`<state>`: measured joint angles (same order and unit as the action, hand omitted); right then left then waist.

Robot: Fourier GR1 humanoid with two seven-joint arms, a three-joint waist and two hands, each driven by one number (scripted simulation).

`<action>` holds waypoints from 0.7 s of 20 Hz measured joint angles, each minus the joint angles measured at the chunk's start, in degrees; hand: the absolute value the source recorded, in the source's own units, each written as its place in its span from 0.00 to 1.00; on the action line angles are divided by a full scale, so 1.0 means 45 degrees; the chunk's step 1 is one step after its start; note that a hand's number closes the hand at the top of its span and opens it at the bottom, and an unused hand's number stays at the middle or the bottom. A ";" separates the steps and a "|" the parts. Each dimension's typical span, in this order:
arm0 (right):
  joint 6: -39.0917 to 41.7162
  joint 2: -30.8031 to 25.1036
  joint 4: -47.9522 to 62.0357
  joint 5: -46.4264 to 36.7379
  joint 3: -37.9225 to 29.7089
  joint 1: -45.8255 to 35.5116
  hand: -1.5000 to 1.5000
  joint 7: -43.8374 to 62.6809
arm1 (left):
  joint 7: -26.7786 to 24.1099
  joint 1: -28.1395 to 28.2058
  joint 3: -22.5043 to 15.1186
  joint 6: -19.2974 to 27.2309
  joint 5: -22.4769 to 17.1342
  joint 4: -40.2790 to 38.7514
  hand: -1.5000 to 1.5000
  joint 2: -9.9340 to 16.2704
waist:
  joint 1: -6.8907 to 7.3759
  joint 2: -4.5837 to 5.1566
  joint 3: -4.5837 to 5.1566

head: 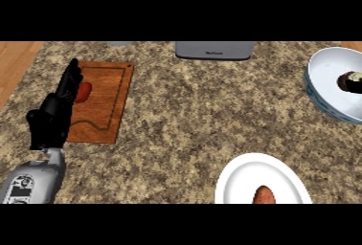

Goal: Pick the cupcake from the plate and place it in the bowl

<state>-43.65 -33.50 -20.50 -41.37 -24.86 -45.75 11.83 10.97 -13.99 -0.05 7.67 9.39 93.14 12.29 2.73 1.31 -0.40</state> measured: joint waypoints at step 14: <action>0.1114 -0.0177 0.0041 0.3982 -0.3136 0.0421 0.00 -0.5922 | 0.0075 -0.0066 0.0193 -0.0043 0.0041 -0.0157 0.50 -0.0035 | -0.0184 -0.0099 0.0033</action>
<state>-38.64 -34.29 -20.32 -23.45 -38.97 -43.86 -14.82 11.30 -14.29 0.82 7.48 9.57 92.43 12.14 1.90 0.87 -0.25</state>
